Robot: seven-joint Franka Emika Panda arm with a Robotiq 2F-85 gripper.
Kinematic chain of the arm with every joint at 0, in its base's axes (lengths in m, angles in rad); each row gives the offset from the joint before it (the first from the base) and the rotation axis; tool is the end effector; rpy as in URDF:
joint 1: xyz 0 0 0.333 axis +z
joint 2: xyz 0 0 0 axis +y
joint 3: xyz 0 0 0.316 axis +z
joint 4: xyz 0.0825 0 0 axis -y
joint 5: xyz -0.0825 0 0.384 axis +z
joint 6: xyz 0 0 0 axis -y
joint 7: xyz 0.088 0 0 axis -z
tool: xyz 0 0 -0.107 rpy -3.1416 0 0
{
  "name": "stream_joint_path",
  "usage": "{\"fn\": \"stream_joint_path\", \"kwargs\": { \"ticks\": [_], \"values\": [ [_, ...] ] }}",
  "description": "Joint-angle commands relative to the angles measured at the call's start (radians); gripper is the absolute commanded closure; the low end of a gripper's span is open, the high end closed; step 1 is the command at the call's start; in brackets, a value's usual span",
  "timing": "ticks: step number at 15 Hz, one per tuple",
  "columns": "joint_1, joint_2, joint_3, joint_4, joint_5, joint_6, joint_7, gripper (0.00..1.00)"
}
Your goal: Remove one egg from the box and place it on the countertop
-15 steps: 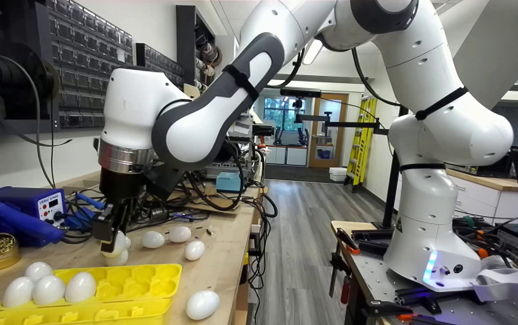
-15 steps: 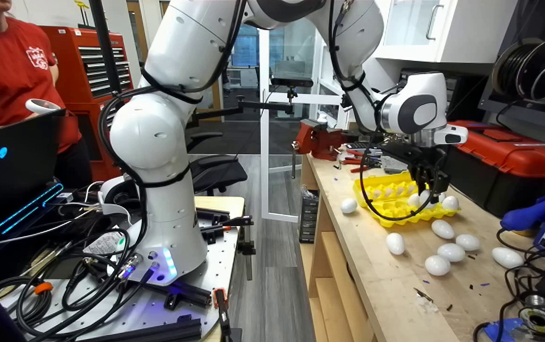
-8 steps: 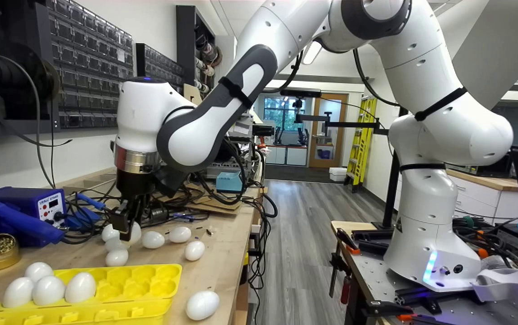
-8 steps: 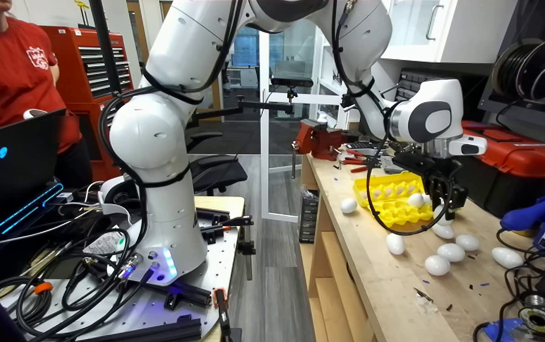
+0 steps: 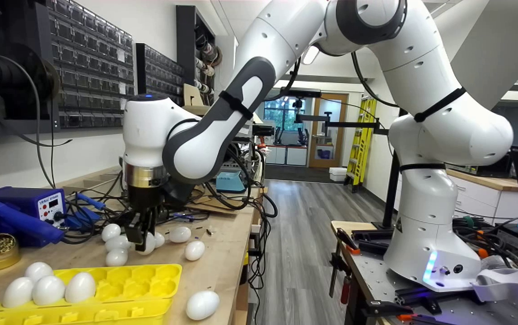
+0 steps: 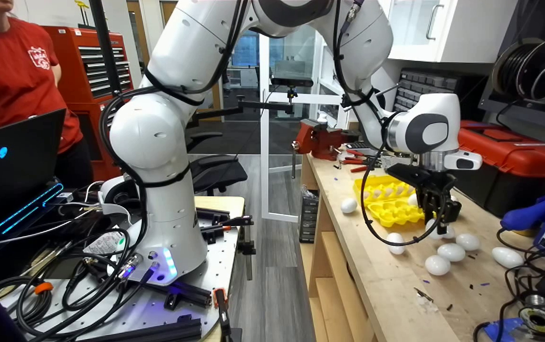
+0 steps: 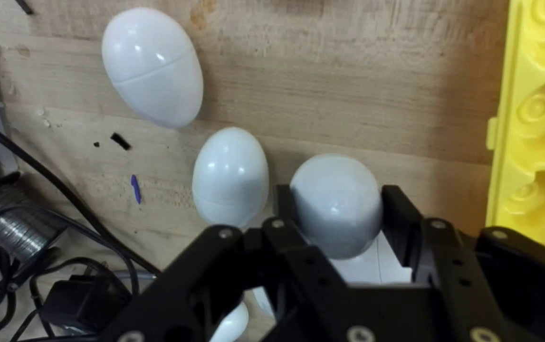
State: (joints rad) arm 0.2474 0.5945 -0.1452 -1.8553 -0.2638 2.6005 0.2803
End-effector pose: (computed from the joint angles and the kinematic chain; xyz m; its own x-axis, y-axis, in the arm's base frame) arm 0.6522 0.0789 0.2156 0.9797 0.0869 0.1806 0.0493 -0.9779 0.2030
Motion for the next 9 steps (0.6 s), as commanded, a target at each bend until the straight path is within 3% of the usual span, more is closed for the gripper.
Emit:
{"fn": "stream_joint_path", "kwargs": {
  "ticks": [1, 2, 6, 9],
  "values": [
    [0.009, -0.013, -0.009, -0.023, -0.026, -0.033, 0.019, 0.27],
    [0.01, -0.015, -0.011, -0.023, -0.028, -0.038, 0.022, 0.26],
    [0.01, -0.023, -0.014, -0.023, -0.03, -0.047, 0.029, 0.02],
    [0.009, -0.036, -0.014, -0.03, -0.027, -0.044, 0.032, 0.0]
  ]
}}
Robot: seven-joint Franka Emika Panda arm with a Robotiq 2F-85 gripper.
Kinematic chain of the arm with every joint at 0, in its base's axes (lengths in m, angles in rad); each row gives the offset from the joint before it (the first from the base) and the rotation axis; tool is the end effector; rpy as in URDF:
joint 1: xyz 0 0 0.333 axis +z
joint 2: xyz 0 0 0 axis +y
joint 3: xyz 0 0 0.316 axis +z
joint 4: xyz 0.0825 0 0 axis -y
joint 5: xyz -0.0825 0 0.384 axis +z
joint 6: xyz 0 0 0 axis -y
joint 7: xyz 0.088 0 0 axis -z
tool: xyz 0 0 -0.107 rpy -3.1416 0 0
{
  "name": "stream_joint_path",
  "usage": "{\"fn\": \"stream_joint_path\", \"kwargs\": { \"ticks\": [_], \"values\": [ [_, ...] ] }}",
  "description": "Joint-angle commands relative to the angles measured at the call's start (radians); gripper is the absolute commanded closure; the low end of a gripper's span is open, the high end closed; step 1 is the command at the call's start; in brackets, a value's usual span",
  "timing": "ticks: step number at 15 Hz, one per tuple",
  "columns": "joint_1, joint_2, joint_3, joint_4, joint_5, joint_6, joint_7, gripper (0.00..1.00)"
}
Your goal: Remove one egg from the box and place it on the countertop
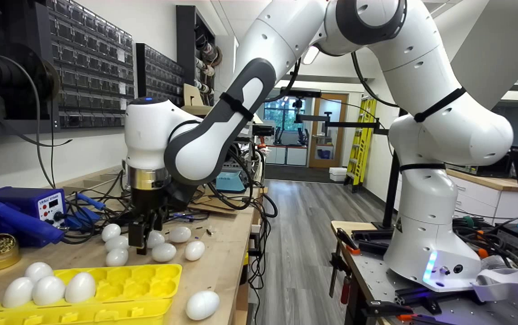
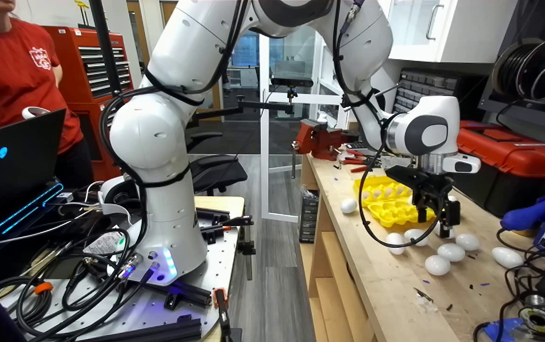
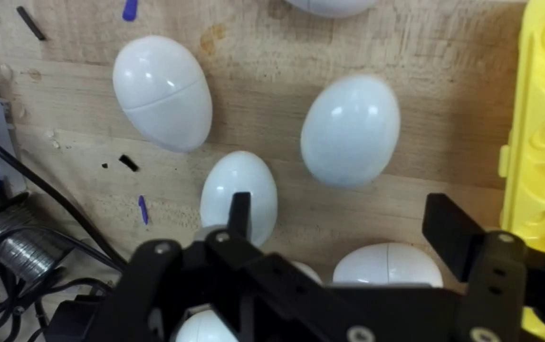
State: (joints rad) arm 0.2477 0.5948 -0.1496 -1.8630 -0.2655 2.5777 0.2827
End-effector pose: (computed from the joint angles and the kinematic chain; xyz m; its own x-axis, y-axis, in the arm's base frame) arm 0.6480 0.0746 0.2103 0.9852 0.0783 0.1525 0.0447 -0.9761 0.2127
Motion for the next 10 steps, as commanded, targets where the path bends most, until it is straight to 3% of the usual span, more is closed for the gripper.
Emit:
{"fn": "stream_joint_path", "kwargs": {
  "ticks": [1, 7, 10],
  "values": [
    [0.008, -0.042, -0.008, -0.024, -0.023, -0.02, 0.031, 0.0],
    [0.013, -0.074, -0.01, -0.032, -0.019, -0.03, 0.058, 0.0],
    [-0.009, -0.03, 0.01, 0.003, -0.008, -0.005, 0.027, 0.0]
  ]
}}
